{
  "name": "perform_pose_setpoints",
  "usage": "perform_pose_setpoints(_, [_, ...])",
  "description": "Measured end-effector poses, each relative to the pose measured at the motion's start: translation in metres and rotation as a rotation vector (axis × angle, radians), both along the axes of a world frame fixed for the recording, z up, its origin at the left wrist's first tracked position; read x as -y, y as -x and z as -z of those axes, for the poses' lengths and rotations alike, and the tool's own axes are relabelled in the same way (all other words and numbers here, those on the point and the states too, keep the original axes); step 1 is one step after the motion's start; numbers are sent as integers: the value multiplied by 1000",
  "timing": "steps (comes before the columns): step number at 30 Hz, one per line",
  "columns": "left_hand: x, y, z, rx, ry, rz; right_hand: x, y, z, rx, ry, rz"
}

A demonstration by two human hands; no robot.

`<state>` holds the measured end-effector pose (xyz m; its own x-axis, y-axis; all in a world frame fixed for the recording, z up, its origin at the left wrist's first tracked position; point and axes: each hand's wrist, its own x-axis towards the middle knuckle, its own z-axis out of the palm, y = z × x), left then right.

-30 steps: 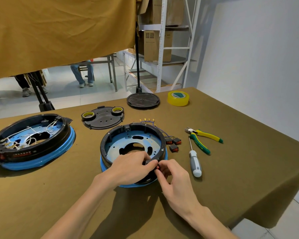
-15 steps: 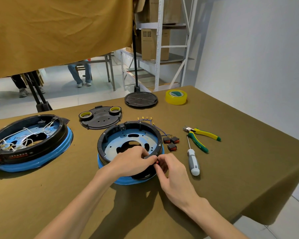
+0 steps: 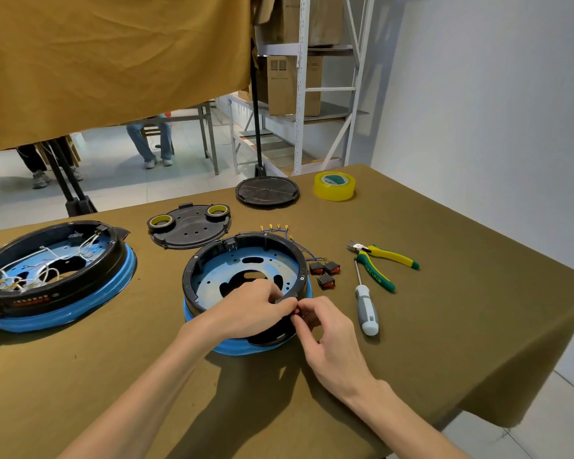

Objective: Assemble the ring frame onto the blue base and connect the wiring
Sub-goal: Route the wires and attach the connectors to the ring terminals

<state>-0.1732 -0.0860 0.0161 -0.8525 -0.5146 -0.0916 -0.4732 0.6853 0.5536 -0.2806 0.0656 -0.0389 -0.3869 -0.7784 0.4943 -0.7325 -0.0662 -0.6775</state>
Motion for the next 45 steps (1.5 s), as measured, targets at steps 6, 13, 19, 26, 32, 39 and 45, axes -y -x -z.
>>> perform_pose_setpoints(6, [-2, -1, -1, -31, 8, 6, 0, -3, -1, 4, 23, 18])
perform_pose_setpoints(13, [2, 1, 6, 19, 16, -11, 4, -2, 1, -1, 7, 63])
perform_pose_setpoints(19, [5, 4, 8, 39, -39, -8, 3, -3, 1, -2, 11, 70])
perform_pose_setpoints(26, [10, 7, 9, 39, -181, -55, 1, -2, 1, 3, 9, 66])
perform_pose_setpoints(32, [10, 4, 7, 1, -269, -34, 0, -4, 4, -90, -7, 59])
perform_pose_setpoints(39, [6, 5, 7, -85, -194, -49, 0, -5, 3, -99, -30, 95])
perform_pose_setpoints(45, [4, 2, 5, -50, -128, -97, 0, -6, 3, -109, -49, 87])
